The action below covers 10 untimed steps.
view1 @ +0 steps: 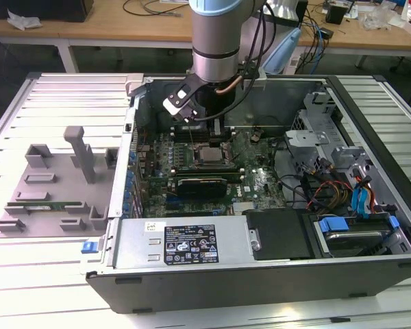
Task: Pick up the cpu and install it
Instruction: 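Place the cpu into insertion slot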
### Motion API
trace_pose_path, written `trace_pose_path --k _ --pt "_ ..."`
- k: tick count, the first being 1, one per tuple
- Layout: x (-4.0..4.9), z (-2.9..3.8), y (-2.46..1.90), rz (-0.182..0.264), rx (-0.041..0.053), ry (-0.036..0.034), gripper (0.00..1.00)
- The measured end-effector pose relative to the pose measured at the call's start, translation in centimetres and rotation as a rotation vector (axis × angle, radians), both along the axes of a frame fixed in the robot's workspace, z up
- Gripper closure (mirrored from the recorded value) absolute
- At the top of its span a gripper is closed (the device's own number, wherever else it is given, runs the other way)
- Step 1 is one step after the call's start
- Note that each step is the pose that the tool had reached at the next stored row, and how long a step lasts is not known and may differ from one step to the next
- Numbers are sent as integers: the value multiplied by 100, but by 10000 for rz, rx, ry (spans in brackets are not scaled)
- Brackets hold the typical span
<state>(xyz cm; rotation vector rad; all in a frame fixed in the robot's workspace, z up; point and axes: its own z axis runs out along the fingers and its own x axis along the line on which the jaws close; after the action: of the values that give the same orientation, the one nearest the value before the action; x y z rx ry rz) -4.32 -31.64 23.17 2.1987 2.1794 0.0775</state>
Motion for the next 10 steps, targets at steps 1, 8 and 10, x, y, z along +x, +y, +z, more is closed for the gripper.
trace_pose_path --k 1,8,10 --pt "0 1 0 0 0 -1 89" --pt "0 -104 -6 -1 39 -25 89" --pt "-7 -145 -6 0 64 -48 89"
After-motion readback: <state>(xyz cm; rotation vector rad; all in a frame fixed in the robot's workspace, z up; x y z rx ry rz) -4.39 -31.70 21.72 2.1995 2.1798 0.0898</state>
